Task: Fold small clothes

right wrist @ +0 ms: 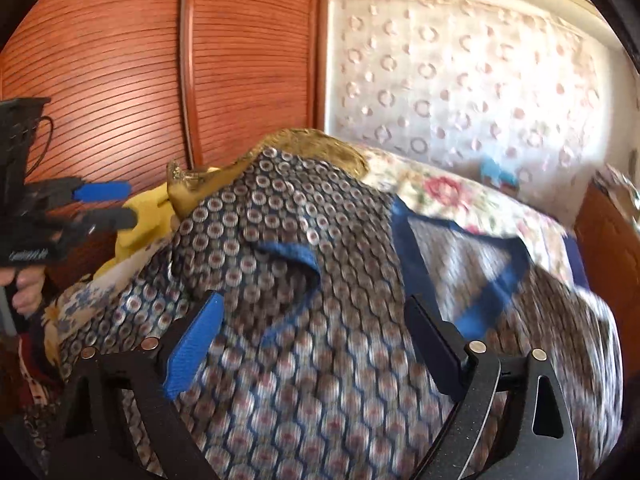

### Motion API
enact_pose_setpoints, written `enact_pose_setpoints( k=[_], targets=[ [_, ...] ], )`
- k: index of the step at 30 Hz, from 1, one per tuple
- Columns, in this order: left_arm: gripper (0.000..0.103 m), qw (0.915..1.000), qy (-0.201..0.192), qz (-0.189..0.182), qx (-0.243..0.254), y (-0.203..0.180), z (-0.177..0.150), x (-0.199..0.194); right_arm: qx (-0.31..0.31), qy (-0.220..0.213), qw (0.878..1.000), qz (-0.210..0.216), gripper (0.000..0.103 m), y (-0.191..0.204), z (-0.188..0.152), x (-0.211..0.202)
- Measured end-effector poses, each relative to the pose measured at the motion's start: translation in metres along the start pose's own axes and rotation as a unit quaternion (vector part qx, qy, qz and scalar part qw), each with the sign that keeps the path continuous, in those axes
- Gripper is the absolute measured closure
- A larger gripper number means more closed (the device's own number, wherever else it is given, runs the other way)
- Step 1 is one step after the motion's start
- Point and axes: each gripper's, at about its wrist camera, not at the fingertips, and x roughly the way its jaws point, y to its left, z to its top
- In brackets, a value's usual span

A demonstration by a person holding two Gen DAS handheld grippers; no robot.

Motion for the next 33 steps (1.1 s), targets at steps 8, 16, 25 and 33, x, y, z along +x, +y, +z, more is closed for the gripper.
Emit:
enact_pose_setpoints(
  k=[8,16,25,33],
  targets=[
    [0.045,0.9997,0.018,0.006,-0.014,0.012,-0.011,0.010,-0.048,0.052,0.996,0.047,0.014,0.013,0.023,0.080],
    [0.045,0.9995,0.024,0.019,-0.002,0.009,-0.011,0.019,-0.079,0.072,0.994,0.030,0.015,0.003,0.041,0.132],
    [0.045,0.9996,0.029,0.001,0.004,-0.011,0.001,0.040,0.015,0.046,0.998,-0.027,0.015,-0.080,0.064,0.121],
    [0.045,0.9985,0.044,-0.020,0.025,-0.047,0.008,0.064,0.043,0.038,0.997,-0.044,0.015,-0.114,0.044,0.065]
  ],
)
